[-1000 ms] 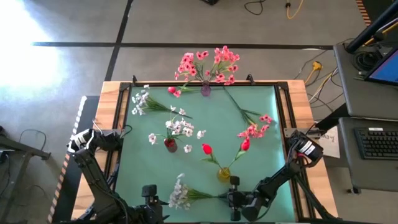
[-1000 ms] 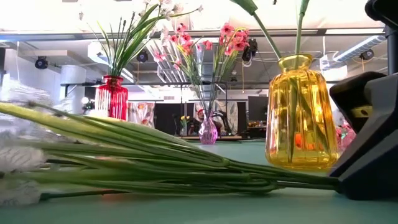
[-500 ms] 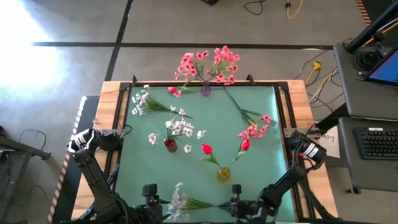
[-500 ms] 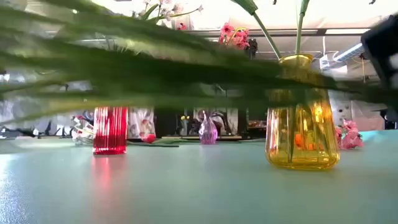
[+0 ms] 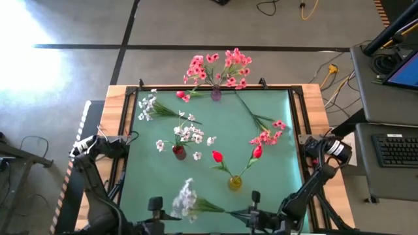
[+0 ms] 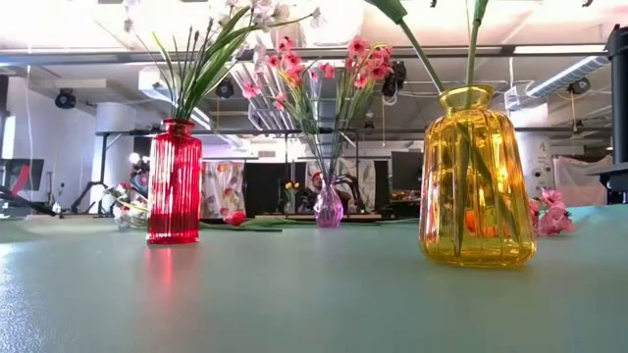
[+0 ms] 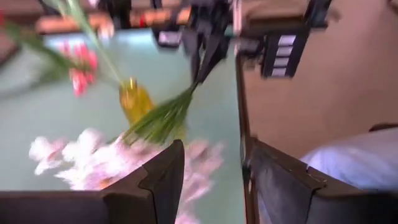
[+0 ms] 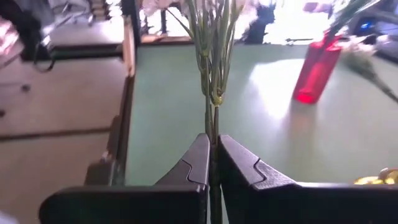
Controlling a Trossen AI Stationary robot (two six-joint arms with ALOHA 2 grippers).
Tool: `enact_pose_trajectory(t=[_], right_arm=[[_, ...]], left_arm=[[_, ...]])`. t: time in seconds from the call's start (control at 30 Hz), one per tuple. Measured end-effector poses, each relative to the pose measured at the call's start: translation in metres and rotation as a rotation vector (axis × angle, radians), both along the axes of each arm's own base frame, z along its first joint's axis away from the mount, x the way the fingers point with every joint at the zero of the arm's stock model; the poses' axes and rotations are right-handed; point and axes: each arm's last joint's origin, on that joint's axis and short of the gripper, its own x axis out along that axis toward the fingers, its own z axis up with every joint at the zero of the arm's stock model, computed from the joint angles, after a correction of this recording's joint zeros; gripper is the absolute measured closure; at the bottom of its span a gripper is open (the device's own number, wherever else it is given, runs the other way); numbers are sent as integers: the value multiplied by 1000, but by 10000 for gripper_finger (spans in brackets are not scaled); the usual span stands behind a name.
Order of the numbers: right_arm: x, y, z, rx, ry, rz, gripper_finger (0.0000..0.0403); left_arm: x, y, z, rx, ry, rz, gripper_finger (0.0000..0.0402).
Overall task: Sort flowers into vase by color
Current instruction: Put the bottom white flower into the red flower vase
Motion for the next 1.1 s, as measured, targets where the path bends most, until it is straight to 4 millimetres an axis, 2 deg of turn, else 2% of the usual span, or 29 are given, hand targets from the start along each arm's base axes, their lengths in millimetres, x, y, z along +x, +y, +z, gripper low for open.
enact_pose_trajectory(t=[0.2, 0.3, 0.4, 0.5, 0.7, 0.83, 0.93, 1.0, 1.1], right_arm=[[2, 0, 14, 26, -73, -49, 390], [3, 2, 25, 57, -120, -46, 390], [3, 4, 40, 73, -184, -31, 390], [4, 5, 54, 60, -247, -13, 390], [2, 5, 76, 4, -362, 2, 390], [1, 5, 86, -7, -430, 57, 390], [1, 5, 92, -10, -490, 122, 390], [5, 2, 96, -9, -529, 161, 390], [16, -5, 98, -15, -574, 234, 390]], left_arm=[[-10, -6, 46, 36, -119, -77, 228], [-17, -9, 62, 87, -161, -126, 228], [-21, -8, 75, 158, -225, -100, 228], [-21, -5, 81, 199, -247, -83, 228], [-19, -9, 69, 300, -236, -107, 228], [-22, -16, 60, 305, -242, -122, 228], [-21, -21, 44, 311, -240, -128, 228], [-13, -23, 31, 299, -250, -113, 228], [9, -21, 12, 275, -281, -80, 228]])
